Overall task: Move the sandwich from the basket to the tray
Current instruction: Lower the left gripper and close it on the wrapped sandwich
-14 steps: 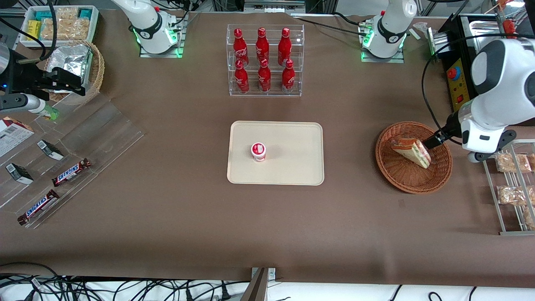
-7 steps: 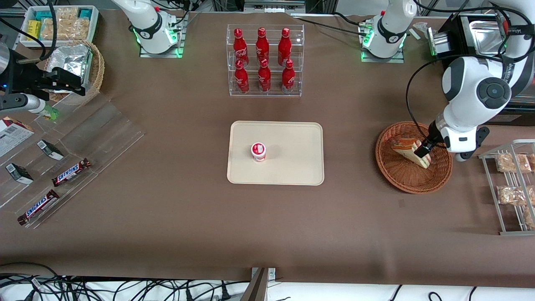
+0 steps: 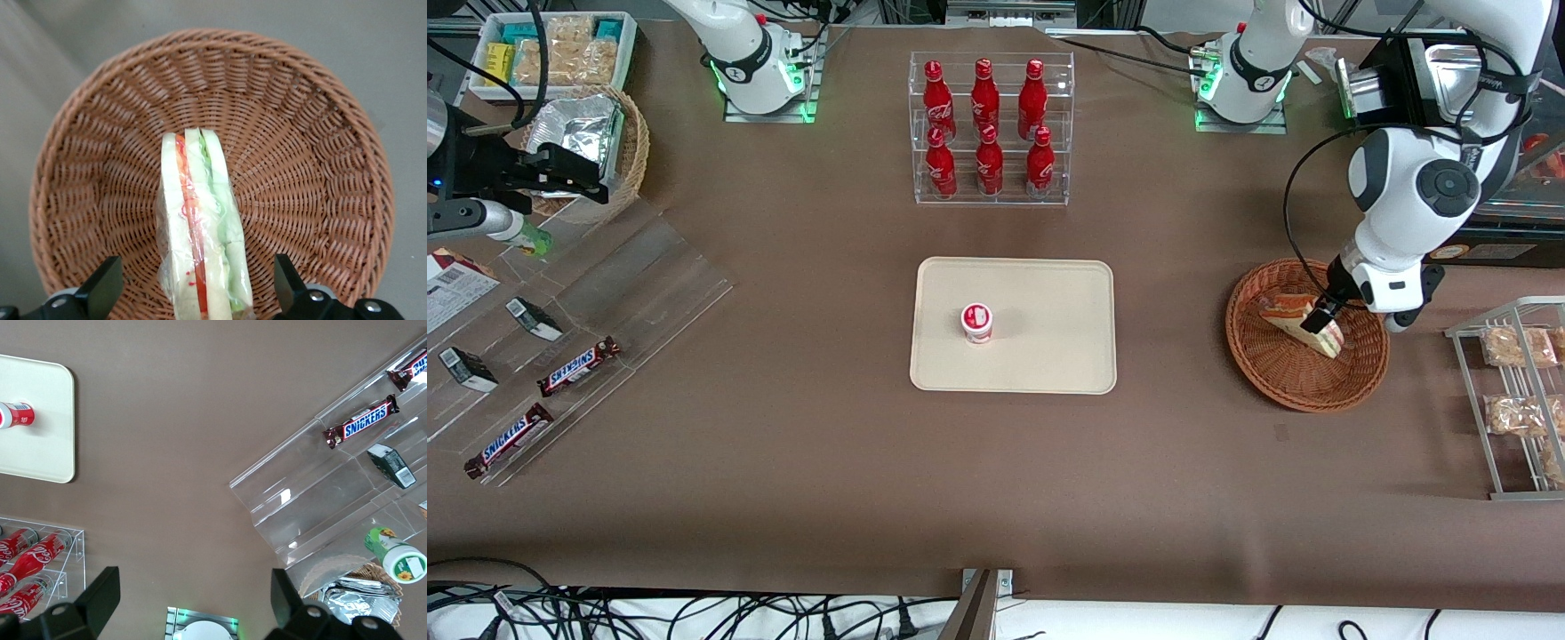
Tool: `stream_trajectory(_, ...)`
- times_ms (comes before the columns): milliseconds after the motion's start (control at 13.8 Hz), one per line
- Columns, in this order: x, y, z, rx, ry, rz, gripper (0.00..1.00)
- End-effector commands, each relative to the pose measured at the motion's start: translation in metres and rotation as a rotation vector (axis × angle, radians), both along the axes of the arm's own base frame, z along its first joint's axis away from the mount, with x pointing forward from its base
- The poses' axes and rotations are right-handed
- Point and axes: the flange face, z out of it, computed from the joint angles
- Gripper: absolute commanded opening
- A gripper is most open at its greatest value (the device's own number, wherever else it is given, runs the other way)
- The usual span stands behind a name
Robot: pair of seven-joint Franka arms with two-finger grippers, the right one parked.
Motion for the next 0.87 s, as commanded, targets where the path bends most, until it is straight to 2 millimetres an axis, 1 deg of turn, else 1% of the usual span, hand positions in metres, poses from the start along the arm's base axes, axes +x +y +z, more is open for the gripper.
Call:
stream_trajectory(0,-0.009,-0.002,-0.021,0.001,-0.026,0.009,1.0)
stream_trajectory(218,-0.009,-0.001,-0.033,-0.001,-0.012,0.011,1.0)
stream_trajectory(291,-0.008,-0.001,-0.033,-0.002,-0.012,0.013,0.79)
stream_trajectory(364,-0.007,-0.001,-0.031,-0.001,-0.015,0.015,0.24)
stream_trajectory(436,-0.006,0.0,-0.03,-0.001,-0.017,0.015,0.0)
stream_trajectory(800,0.004,0.001,-0.013,0.005,-0.035,0.015,0.0)
